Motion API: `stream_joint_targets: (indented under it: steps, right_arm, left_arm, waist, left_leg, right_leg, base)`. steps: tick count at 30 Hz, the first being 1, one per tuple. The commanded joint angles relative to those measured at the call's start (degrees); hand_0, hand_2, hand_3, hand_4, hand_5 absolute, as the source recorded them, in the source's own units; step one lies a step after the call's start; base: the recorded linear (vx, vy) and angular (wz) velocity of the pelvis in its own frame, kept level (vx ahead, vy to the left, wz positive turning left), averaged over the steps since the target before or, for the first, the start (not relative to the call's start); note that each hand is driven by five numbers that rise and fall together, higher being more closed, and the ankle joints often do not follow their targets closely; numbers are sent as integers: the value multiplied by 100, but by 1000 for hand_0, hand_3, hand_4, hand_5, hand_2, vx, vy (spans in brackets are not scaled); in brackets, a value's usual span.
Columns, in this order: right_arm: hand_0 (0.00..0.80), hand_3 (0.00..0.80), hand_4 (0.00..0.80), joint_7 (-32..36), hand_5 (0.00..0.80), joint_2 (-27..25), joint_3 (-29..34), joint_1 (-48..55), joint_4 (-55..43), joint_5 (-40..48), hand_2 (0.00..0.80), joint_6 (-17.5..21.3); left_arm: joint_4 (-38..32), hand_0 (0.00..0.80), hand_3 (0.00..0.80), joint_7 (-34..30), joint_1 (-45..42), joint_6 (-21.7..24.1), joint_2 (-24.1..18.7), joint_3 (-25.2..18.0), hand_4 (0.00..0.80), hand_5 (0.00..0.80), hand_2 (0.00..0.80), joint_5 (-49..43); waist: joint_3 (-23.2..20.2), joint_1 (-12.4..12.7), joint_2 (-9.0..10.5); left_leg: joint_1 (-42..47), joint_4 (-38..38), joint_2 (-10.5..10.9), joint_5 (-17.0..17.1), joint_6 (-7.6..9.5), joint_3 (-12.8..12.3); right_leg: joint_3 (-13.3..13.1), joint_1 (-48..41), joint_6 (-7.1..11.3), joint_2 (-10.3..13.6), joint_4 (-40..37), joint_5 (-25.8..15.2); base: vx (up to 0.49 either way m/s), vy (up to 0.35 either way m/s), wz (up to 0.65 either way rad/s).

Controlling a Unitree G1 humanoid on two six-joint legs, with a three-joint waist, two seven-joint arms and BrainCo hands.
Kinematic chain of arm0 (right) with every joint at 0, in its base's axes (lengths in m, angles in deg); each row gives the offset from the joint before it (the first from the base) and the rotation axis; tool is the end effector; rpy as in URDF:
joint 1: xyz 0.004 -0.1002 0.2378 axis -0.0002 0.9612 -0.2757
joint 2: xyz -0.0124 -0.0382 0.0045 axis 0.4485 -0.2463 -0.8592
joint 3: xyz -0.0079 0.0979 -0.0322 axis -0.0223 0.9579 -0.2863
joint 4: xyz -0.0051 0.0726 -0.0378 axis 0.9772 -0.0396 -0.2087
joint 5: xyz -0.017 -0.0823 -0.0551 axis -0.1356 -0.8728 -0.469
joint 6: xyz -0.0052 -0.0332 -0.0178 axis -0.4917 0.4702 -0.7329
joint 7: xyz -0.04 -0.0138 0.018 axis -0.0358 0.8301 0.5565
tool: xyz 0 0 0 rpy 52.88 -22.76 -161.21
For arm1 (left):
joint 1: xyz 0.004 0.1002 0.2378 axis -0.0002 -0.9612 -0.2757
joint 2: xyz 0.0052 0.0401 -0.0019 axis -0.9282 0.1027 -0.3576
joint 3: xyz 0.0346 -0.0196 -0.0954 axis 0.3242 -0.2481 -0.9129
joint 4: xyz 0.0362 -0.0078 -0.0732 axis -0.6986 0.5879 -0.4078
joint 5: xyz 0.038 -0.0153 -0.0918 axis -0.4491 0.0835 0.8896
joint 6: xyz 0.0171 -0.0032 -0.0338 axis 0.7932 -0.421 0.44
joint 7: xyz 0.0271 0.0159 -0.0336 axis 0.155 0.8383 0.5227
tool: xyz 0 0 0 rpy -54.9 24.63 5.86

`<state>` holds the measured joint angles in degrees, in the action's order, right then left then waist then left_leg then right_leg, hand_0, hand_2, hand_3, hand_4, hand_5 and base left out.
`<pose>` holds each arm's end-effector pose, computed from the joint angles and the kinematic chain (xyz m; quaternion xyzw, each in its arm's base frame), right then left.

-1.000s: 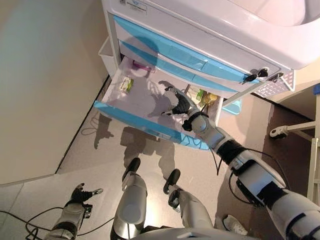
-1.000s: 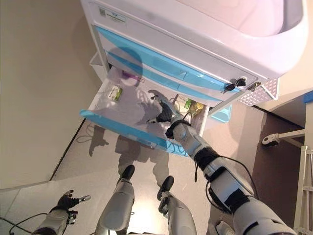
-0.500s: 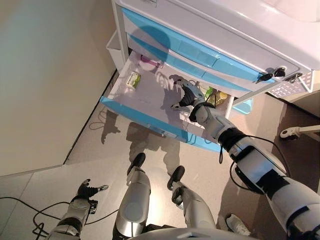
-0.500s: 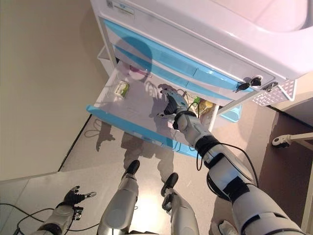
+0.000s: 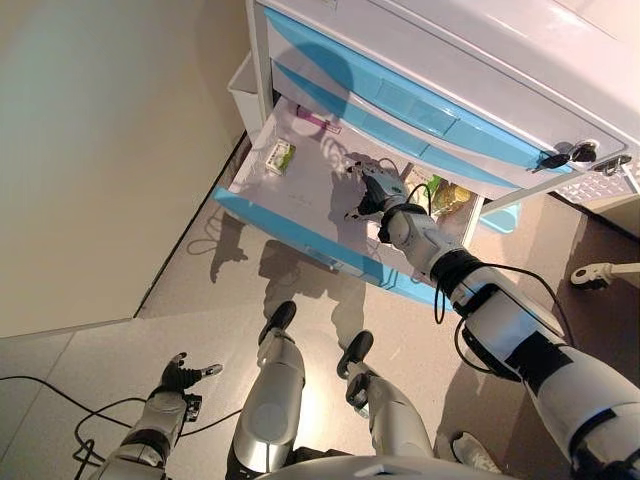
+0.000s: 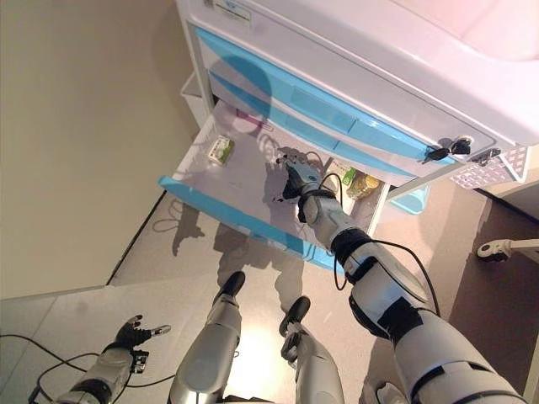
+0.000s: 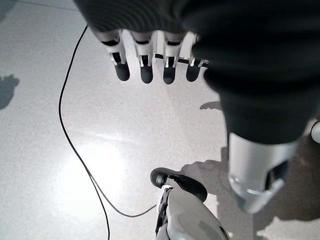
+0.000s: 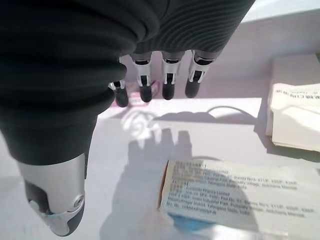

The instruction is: Open the drawer and pick up the medicine

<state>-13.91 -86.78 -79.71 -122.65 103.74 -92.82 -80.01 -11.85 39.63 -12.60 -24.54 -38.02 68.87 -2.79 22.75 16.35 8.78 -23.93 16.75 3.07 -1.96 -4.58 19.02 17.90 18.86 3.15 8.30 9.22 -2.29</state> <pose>0.3524 -0.1033 0.1166 -0.5859 -0.0806 0.0843 0.8019 0.1439 0.2781 -0.0730 0.2117 0.4328 0.1489 0.8635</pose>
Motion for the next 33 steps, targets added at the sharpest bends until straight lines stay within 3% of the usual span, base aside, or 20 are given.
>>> stream_joint_targets:
  steps: [1, 33]
  right_arm:
    - [0, 0, 0, -115, 0, -185, -48, -390, 100, -290, 0, 23]
    - [0, 0, 0, -183, 0, -500, 61, -305, 947, -718, 0, -239]
  left_arm:
    - [112, 0, 0, 93, 13, 59, -24, 94, 0, 0, 0, 183]
    - [134, 0, 0, 38, 38, 58, 31, 198, 0, 0, 0, 214]
  waist:
    - [201, -22, -30]
    - [247, -101, -142]
  left_leg:
    - [-143, -294, 402, 382, 447, -61]
    - [-159, -310, 419, 395, 456, -80]
  right_leg:
    - [-168, 1, 324, 81, 616, 319]
    - [-236, 75, 326, 106, 649, 276]
  base:
    - [0, 0, 0]
    - [0, 0, 0]
